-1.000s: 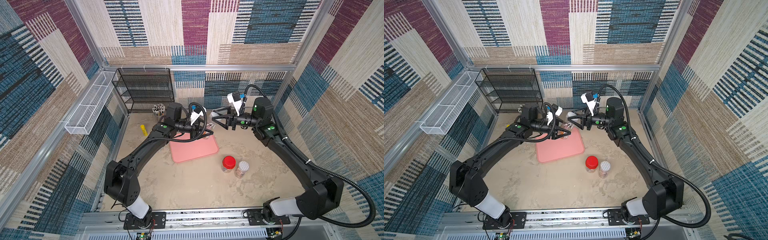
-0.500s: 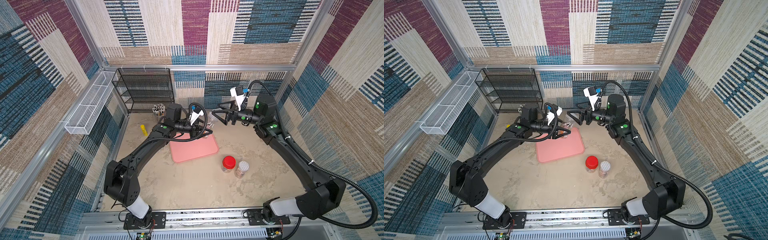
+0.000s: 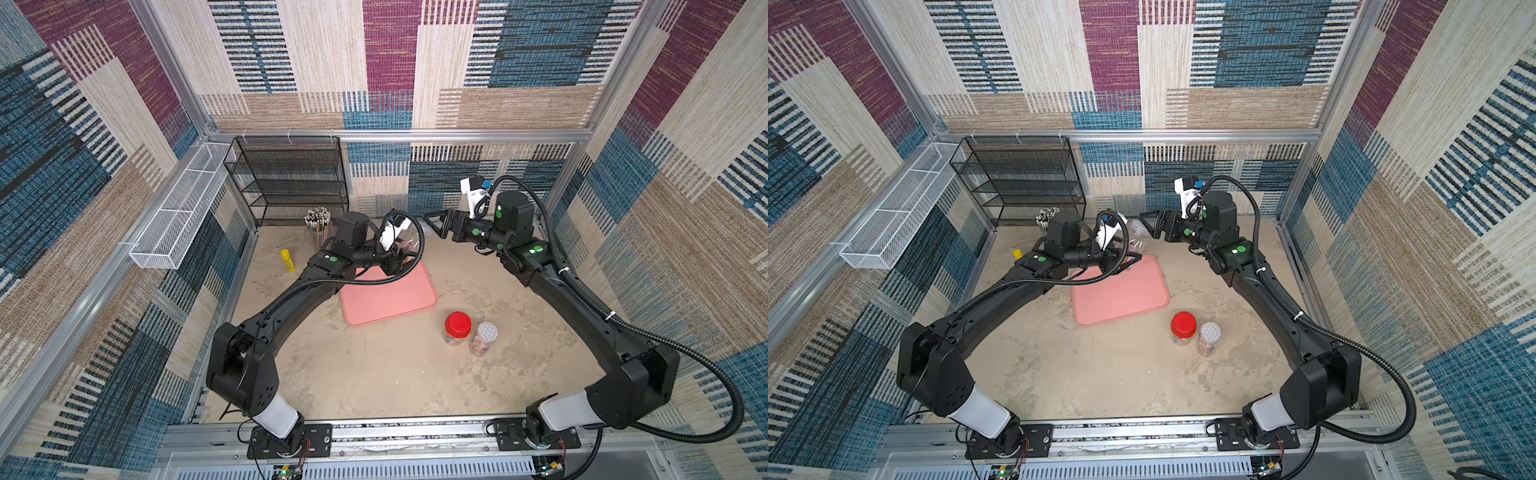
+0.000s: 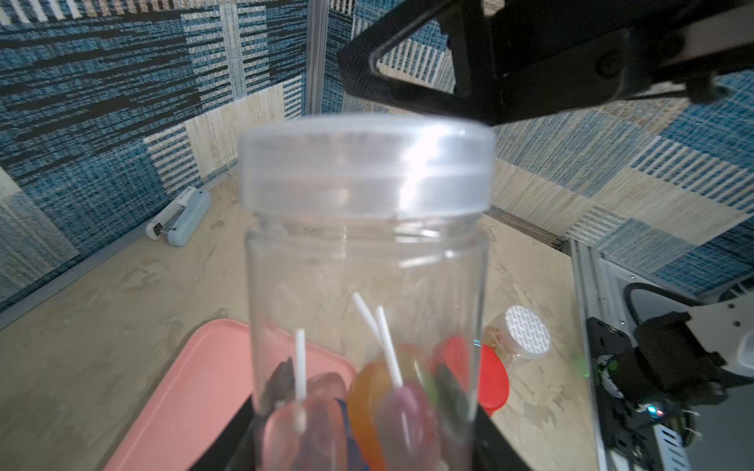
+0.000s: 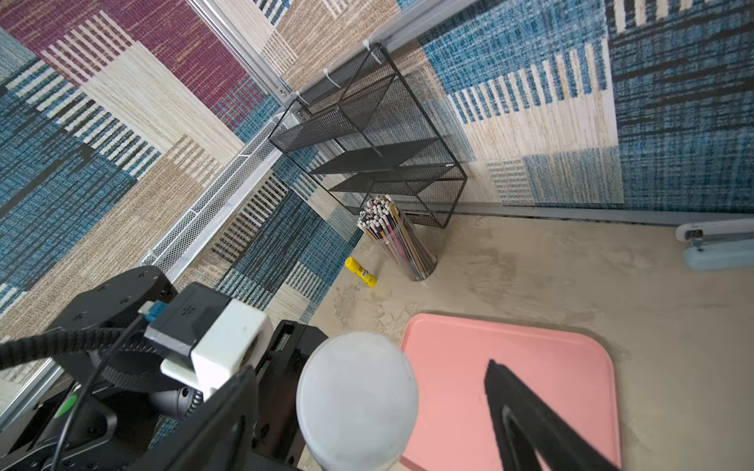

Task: Pour the candies out of the jar
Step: Unscrew the lid from the jar.

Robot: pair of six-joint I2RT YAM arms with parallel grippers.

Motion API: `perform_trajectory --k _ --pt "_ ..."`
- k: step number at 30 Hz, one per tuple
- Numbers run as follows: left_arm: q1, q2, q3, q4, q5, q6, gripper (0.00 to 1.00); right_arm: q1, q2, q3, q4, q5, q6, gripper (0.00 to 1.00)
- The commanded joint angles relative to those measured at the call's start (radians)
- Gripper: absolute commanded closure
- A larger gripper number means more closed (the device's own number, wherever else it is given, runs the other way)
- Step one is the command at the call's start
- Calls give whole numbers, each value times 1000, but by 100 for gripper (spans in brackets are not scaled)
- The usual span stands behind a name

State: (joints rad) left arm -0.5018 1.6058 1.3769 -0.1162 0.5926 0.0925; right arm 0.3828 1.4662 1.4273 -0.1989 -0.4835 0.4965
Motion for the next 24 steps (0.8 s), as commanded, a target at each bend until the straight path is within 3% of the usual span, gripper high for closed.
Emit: perform_trajectory --k 1,13,24 --pt "-7 -4 -2 18 -72 40 100 12 16 3 2 51 30 11" --pt "-20 -9 0 -5 -92 66 100 57 69 35 2 76 20 16" --pt "-23 -14 -1 -8 -105 68 100 68 91 51 -2 65 17 28"
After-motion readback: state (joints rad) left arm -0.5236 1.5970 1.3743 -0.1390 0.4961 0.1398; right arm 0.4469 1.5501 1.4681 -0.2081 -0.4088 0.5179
